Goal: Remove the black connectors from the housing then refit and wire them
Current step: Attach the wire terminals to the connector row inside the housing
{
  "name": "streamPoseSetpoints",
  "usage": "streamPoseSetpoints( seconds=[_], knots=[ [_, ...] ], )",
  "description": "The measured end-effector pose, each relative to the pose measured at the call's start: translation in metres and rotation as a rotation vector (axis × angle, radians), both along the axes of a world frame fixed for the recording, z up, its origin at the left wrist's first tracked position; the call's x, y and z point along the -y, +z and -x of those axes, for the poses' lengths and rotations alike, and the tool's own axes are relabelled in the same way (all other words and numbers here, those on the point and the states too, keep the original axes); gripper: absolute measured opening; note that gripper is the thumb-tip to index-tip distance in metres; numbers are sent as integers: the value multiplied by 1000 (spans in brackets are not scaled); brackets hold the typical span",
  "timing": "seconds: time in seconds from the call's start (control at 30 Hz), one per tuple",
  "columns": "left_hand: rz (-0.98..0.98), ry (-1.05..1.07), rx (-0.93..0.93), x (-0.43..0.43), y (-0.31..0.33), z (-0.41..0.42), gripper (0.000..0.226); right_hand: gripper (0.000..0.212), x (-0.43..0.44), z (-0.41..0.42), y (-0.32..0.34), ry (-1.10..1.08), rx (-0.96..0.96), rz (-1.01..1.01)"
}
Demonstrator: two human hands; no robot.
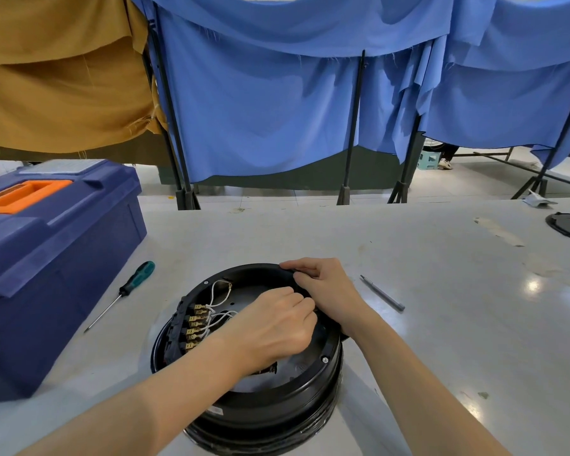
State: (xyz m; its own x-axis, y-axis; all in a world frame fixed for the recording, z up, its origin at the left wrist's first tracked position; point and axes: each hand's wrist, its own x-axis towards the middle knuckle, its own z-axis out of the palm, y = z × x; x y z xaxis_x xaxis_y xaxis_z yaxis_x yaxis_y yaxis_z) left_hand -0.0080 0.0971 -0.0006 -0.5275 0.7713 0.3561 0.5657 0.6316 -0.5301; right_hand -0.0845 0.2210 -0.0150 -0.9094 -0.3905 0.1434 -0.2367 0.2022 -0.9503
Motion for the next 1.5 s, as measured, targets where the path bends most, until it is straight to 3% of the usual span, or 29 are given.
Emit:
streamPoseSetpoints(
  seconds=[0.57,0.9,1.03,1.13,1.3,1.4,1.5],
  knots=[
    [-72,-127,-47,2,-8,5,29,34,2,3,-6,-30,40,50],
    [-134,-73,38,2,0,2,32,33,0,3,-4,-9,51,39],
    [-378,-24,156,17,10,-6,19,31,-1,4,-4,1,16,-4],
    [-674,202,164,42,15,-14,9,30,-1,5,-4,-5,22,-7],
    [-1080,729,273,89,-5,-31,40,25,-3,8,-5,-90,22,12],
    [-1406,784,385,91,-19,-41,39,17,-4,9,-6,-191,8,27],
    [-1560,776,349,85,-24,-39,35,10,-6,10,-5,-329,-85,-29]
  ],
)
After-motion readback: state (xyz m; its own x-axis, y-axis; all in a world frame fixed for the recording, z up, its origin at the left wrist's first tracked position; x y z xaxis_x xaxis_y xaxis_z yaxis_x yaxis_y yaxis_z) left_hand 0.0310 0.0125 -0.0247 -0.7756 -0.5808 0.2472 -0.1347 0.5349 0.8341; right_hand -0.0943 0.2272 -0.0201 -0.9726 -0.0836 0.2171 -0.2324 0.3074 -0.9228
